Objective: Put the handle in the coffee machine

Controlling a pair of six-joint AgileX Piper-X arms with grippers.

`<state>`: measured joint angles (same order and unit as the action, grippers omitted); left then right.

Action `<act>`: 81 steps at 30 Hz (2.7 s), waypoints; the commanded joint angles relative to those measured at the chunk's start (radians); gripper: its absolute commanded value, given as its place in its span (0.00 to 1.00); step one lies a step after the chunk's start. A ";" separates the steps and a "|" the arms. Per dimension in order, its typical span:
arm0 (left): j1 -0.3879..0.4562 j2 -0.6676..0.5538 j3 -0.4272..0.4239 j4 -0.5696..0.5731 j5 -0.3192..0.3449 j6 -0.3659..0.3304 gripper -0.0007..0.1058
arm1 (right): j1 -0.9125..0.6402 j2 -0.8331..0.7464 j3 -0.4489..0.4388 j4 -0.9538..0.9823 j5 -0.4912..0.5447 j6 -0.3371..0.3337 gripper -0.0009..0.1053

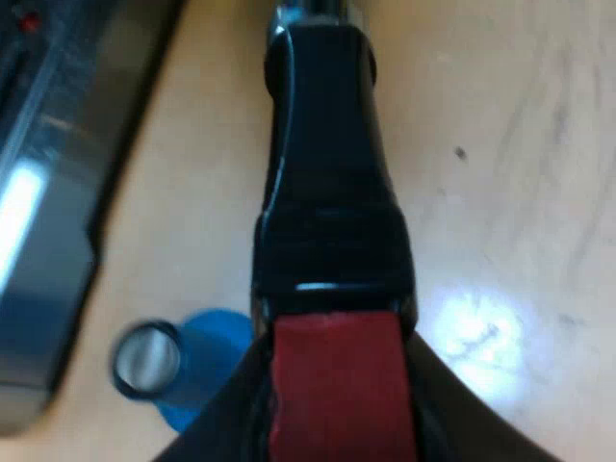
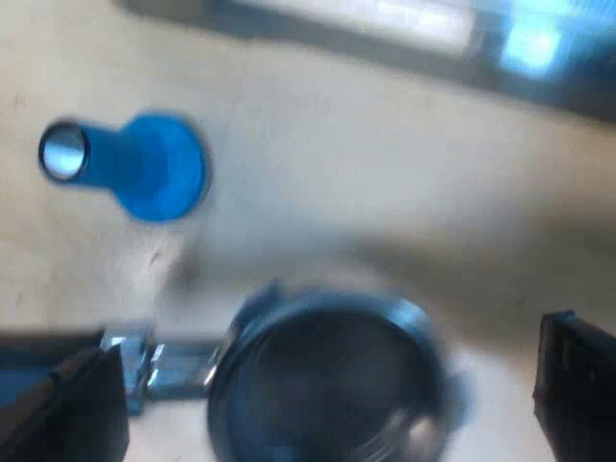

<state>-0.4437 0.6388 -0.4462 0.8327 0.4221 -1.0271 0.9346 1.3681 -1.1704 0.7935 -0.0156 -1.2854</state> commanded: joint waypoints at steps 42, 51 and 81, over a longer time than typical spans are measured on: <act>0.584 -0.043 -0.028 0.029 0.447 0.032 0.01 | 0.479 -0.210 0.180 -0.399 0.918 -0.054 0.82; 0.598 0.084 -0.028 0.010 0.459 0.136 0.01 | 0.479 -0.141 0.221 -0.570 0.962 -0.140 0.82; 0.598 0.344 -0.028 -0.312 0.571 0.128 0.01 | 0.479 0.185 0.221 -1.142 1.095 -0.339 0.82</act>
<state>0.1518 0.9769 -0.4583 0.5618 0.9313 -0.8977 1.4112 1.5496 -0.9499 -0.3169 1.0667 -1.5936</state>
